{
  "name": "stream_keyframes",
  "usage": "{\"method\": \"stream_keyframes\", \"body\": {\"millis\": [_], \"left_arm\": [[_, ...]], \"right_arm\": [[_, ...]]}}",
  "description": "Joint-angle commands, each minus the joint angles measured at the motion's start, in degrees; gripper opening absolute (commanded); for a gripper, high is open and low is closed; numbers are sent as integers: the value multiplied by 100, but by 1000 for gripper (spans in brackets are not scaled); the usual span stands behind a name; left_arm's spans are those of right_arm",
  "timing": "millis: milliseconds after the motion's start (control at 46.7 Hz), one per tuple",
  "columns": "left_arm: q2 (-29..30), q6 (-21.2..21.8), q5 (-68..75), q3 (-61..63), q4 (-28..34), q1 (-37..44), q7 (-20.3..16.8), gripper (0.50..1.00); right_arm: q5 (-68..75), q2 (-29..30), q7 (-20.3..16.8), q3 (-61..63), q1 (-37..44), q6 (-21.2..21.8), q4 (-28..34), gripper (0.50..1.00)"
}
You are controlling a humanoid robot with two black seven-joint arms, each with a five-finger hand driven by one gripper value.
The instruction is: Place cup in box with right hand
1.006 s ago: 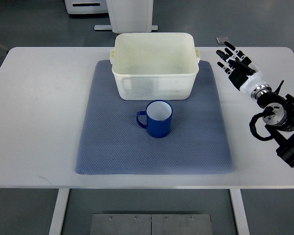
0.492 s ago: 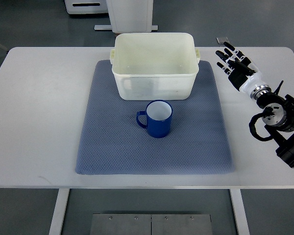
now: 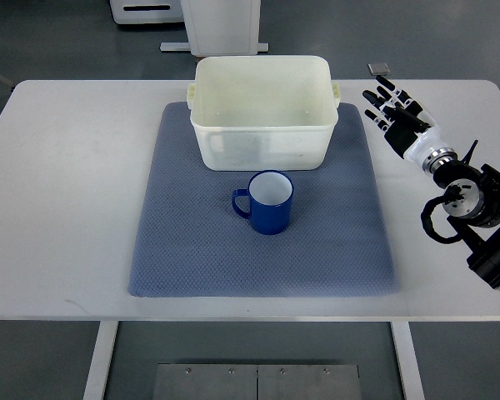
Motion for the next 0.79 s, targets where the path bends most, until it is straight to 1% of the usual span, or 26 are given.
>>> {"method": "stream_keyframes", "body": {"millis": [0,150,385,514,621,771], "left_arm": [[0,0,-1,-2,-1,0,0,1000],[0,0,-1,-2,-1,0,0,1000],[0,0,-1,-2,-1,0,0,1000],[0,0,-1,7,-1,0,0,1000],[0,0,-1,7,-1,0,0,1000],[0,0,-1,-2,-1,0,0,1000]], "right_arm": [[0,0,0,0,-1,25,24,1000],[0,8,0,9,-1,122,33,1000],[-9,0,0,9,8,122,147,1000],[-44,-18,8,9,17,140,262,1000],[-228,-44,87,27,26,280,420,1000],[-439,-202,114,44,34,324,648,1000]]}}
